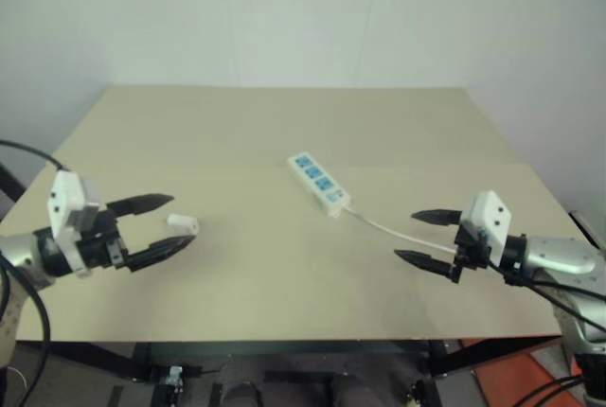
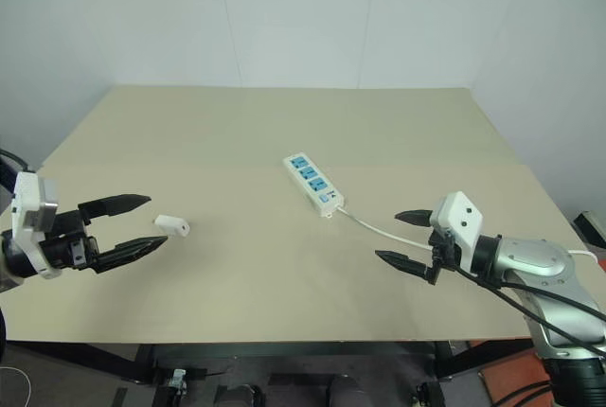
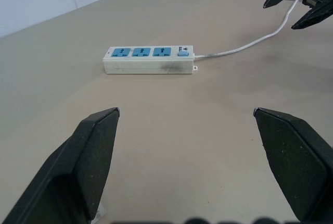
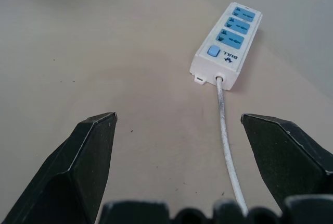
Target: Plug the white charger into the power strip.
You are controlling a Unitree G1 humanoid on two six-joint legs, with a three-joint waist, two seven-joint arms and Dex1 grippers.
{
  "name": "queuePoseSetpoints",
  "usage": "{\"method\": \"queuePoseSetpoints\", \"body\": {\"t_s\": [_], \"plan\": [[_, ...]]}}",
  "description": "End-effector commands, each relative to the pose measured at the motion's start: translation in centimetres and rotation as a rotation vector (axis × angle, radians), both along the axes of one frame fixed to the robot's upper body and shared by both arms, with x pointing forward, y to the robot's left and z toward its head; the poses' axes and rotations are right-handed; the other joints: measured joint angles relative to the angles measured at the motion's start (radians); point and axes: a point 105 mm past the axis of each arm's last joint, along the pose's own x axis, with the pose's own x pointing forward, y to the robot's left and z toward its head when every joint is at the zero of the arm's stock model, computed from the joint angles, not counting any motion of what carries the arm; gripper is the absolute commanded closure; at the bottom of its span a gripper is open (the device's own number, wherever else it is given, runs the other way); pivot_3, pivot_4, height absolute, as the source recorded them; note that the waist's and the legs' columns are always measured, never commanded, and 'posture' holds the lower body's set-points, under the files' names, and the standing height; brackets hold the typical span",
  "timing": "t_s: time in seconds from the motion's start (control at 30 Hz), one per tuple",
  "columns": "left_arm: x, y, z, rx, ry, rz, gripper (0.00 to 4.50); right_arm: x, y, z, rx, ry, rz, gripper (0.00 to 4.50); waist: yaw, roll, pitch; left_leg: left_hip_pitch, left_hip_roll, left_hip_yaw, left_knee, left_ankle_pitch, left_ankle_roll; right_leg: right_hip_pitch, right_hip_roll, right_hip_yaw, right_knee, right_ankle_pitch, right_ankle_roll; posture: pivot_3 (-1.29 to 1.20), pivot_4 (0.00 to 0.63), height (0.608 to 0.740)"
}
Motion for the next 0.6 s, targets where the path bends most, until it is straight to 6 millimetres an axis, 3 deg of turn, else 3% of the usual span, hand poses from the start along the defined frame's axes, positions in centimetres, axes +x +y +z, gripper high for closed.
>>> {"method": "queuePoseSetpoints", "body": {"t_s": [0.03, 0.5, 0.6], "plan": [[-0.3, 0.1, 0.8, 0.018, -0.045, -0.006, 0.0, -0.1, -0.3, 1.3, -0.002, -0.066, -0.01, 0.02, 0.001, 0.0, 0.0, 0.0, 0.0, 0.0, 0.0, 0.0, 0.0, 0.0, 0.0, 0.0, 0.0, 0.0, 0.0, 0.0, 0.15, 0.74], [-0.3, 0.0, 0.8, 0.014, -0.051, -0.014, 0.0, 0.4, 0.3, 0.9, 0.012, -0.065, -0.012, 0.02, 0.001, 0.0, 0.0, 0.0, 0.0, 0.0, 0.0, 0.0, 0.0, 0.0, 0.0, 0.0, 0.0, 0.0, 0.0, 0.0, 0.15, 0.74], [0.4, -1.2, 0.8, -0.001, -0.062, -0.05, 0.0, 2.4, 2.7, -0.3, 0.046, -0.063, -0.081, 0.02, -0.001, 0.0, 0.0, 0.0, 0.0, 0.0, 0.0, 0.0, 0.0, 0.0, 0.0, 0.0, 0.0, 0.0, 0.0, 0.0, 0.15, 0.74]]}}
